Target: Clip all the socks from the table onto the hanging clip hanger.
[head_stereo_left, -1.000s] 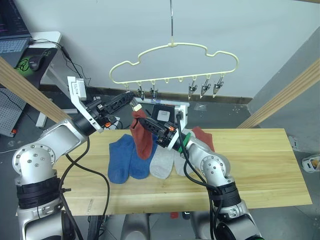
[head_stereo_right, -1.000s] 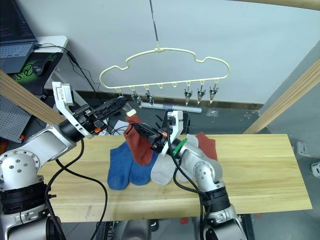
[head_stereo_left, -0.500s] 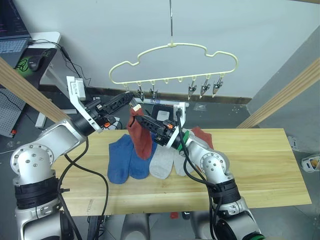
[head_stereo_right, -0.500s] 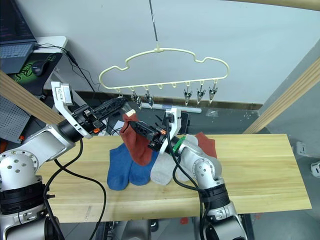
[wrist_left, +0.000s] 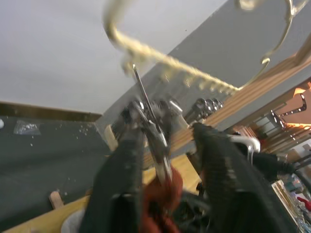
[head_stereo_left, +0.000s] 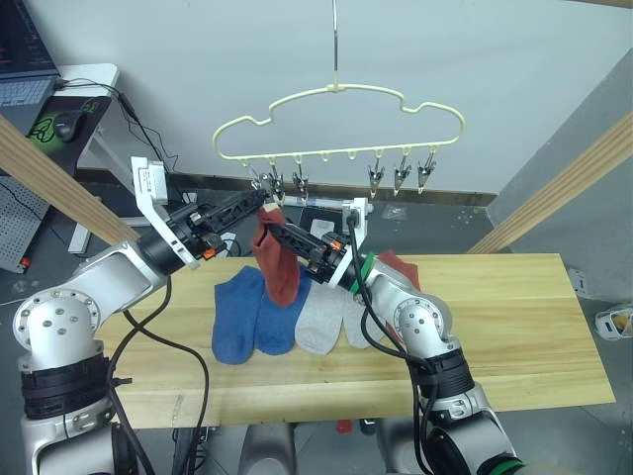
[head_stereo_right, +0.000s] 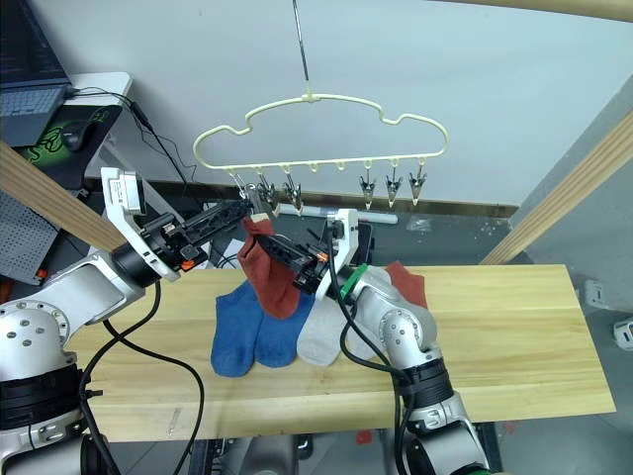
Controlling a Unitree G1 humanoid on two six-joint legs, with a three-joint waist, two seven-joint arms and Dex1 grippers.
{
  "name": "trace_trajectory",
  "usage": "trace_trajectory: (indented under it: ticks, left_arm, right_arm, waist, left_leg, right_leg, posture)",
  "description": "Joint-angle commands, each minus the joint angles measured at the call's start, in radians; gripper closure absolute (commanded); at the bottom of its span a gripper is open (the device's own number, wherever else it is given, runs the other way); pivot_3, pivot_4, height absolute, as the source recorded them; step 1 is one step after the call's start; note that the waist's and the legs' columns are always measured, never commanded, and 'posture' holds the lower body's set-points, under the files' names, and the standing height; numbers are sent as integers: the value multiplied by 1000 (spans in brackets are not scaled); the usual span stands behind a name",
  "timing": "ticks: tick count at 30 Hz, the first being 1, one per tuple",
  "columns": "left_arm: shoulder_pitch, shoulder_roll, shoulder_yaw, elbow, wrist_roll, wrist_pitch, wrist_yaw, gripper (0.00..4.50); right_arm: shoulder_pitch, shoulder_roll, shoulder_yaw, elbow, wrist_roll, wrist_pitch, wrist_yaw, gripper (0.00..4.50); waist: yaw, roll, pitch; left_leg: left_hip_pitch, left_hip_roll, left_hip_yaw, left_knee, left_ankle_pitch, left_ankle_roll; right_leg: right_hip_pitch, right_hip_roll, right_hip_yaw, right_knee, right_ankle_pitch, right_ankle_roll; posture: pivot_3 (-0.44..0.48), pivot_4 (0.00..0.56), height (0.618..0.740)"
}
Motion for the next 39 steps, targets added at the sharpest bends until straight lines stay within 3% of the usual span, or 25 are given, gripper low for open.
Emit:
trace_trajectory:
  ticks: [1,2,5,8,14,20,24,32,39]
  left_arm:
    - [9,21,33,-32,-24,-5,-18,1250]
    - [11,22,33,-33,-24,-6,-18,1012]
    - [14,27,32,-36,-21,-8,-19,1012]
    - [16,32,30,-41,-9,-14,-18,953]
    - [51,55,10,-82,83,-50,-52,953]
    - [134,70,-52,-200,322,-190,-109,953]
    - [209,13,-98,-279,516,-352,-85,953]
    - [315,-109,-171,-368,732,-526,-41,953]
    - [288,-217,-238,-349,843,-606,9,953]
  right_arm:
    - [-47,52,10,3,0,-17,22,4500]
    - [-51,51,11,8,-4,-18,24,4500]
    - [-63,50,13,28,-22,-25,19,4500]
    - [-72,46,20,45,-52,-42,13,3777]
    - [-50,-2,68,6,-137,-65,14,1786]
    - [50,-182,182,-177,-296,-54,17,1786]
    - [124,-361,200,-379,-356,-26,46,1786]
    - [200,-559,60,-592,-304,28,86,1786]
    - [224,-658,-55,-680,-218,87,117,1786]
  waist:
    - [0,0,0]
    - [0,0,0]
    - [0,-1,-1]
    - [1,-2,-2]
    - [1,-3,-3]
    - [10,-2,-5]
    - [20,-1,-7]
    - [19,-2,-12]
    - [18,-3,-15]
  left_leg:
    - [0,0,0,0,0,0]
    - [0,0,0,0,0,0]
    - [0,0,0,0,0,0]
    - [0,0,0,0,0,0]
    - [0,0,0,0,0,0]
    - [0,0,1,0,0,0]
    - [0,-1,1,0,0,0]
    - [2,-1,-1,1,-1,3]
    - [3,-2,-2,3,0,5]
  right_leg:
    - [0,0,0,0,0,0]
    - [0,0,0,0,0,0]
    - [0,0,0,0,0,0]
    - [0,0,0,0,0,0]
    - [0,0,0,0,0,0]
    - [0,0,0,-1,0,0]
    - [0,0,1,-1,0,0]
    - [3,0,1,0,1,-2]
    - [5,6,2,0,2,-2]
  posture:
    - [-104,262,740]
    - [-104,262,740]
    - [-99,261,740]
    - [-92,261,740]
    - [-87,267,740]
    - [-78,275,740]
    - [-80,279,740]
    - [-93,280,740]
    - [-112,281,740]
